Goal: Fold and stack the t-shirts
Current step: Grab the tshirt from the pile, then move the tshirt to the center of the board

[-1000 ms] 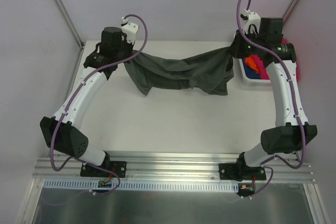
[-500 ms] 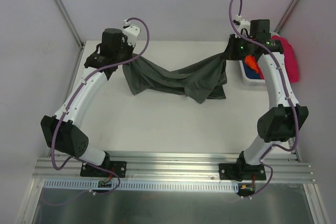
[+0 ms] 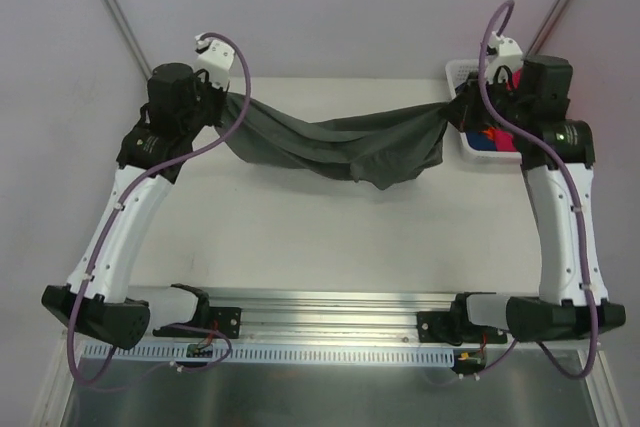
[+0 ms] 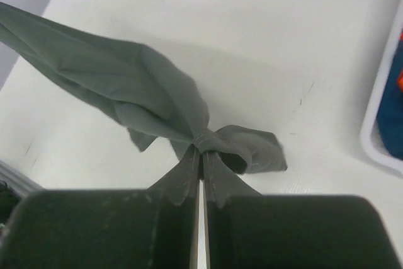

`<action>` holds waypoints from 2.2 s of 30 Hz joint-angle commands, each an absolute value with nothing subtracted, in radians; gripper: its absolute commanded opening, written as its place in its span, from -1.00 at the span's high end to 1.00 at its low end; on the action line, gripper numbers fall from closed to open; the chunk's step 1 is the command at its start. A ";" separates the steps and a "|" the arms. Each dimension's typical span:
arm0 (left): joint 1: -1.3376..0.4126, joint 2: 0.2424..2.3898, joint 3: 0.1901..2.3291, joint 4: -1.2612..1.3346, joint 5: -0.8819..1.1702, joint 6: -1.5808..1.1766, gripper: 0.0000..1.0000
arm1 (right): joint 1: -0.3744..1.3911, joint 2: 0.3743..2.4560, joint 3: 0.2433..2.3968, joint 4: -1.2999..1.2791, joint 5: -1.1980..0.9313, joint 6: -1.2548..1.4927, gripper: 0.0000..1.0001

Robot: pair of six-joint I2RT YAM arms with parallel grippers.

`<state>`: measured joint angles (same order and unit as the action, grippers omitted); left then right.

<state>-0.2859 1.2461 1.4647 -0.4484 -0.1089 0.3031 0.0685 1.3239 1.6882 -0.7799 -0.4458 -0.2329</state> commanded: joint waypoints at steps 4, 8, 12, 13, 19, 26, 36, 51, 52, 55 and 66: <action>-0.268 1.157 1.551 -0.413 -0.123 0.330 1.00 | 0.063 1.151 1.740 -0.819 -0.373 -0.215 0.99; -0.253 1.190 1.614 -0.347 -0.150 0.377 1.00 | 0.063 1.108 1.717 -0.747 -0.312 -0.192 0.99; -0.247 1.296 1.667 -0.223 -0.143 0.491 1.00 | 0.057 1.233 1.759 -0.721 -0.285 -0.202 0.99; -0.244 1.313 1.652 -0.191 -0.127 0.508 1.00 | 0.057 1.265 1.779 -0.716 -0.290 -0.199 0.99; -0.236 1.497 1.611 -0.163 -0.054 0.450 1.00 | 0.052 1.543 1.862 -0.690 -0.393 -0.120 0.99; -0.238 1.699 1.577 -0.155 -0.063 0.284 1.00 | 0.093 1.941 2.040 -0.701 -0.407 -0.080 0.99; -0.238 1.553 1.516 -0.155 -0.068 0.308 1.00 | 0.098 1.780 1.975 -0.706 -0.413 -0.063 0.99; -0.238 0.991 1.204 -0.186 -0.040 0.305 1.00 | 0.118 1.148 1.552 -0.866 -0.379 -0.101 0.99; -0.238 0.973 1.198 -0.189 -0.041 0.296 1.00 | 0.117 1.129 1.551 -0.889 -0.371 -0.123 0.99; -0.238 0.928 1.183 -0.192 -0.054 0.308 1.00 | 0.117 1.065 1.514 -0.922 -0.351 -0.143 0.99; -0.232 1.320 1.305 -0.064 -0.127 0.423 1.00 | 0.091 1.458 1.706 -0.727 -0.416 -0.106 0.99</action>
<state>-0.2466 1.1900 1.2438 -0.1215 -0.0875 0.3904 0.1043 1.3056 1.6451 -0.8146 -0.3748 -0.1299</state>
